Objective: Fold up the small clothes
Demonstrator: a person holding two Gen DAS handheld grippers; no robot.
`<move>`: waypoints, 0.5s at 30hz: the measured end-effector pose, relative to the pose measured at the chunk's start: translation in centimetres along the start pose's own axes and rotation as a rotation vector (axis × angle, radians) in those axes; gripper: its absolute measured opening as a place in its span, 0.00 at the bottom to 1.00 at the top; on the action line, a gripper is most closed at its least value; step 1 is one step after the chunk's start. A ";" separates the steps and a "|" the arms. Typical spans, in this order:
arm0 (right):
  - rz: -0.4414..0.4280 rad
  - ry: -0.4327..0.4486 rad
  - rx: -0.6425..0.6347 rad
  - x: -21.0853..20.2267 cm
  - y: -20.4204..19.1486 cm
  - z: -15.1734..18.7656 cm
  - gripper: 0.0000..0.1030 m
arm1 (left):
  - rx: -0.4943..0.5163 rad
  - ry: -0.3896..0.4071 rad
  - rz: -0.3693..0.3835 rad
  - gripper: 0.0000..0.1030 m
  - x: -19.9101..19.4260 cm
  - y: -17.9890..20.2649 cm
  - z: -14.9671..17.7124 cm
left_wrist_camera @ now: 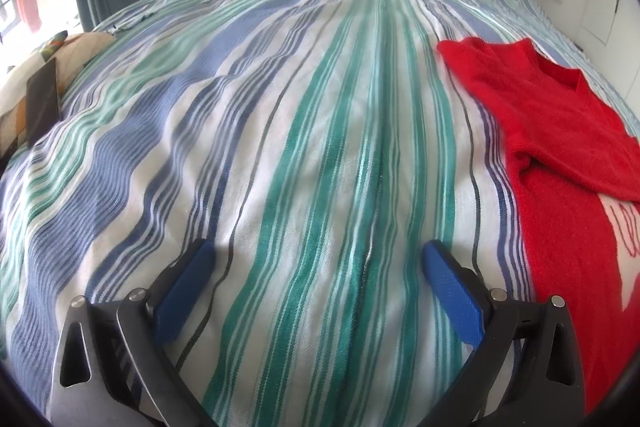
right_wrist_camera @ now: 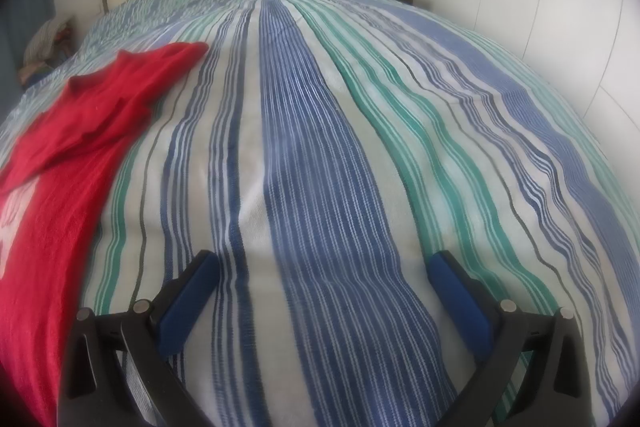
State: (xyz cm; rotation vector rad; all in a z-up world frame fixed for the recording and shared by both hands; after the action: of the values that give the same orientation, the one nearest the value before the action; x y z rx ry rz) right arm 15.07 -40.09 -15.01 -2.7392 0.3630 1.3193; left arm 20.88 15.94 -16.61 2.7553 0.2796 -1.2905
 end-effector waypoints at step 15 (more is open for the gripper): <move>0.000 0.000 0.000 0.0 0.0 0.0 1.00 | 0.003 0.000 -0.004 1.00 0.1 0.1 -0.1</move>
State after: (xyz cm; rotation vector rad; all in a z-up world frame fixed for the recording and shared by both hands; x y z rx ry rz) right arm 15.06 -40.08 -15.03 -2.7393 0.3632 1.3190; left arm 21.04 15.83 -16.60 2.7582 0.2844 -1.2934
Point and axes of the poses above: each gripper's, at about its wrist camera, not at the fingertips, and x roughly the way its jaws point, y to its right, z to its underside, the point moved 3 cm from there along x, roughly the way its jaws point, and after that the axes turned 2 degrees about y, right-handed, at the moved point
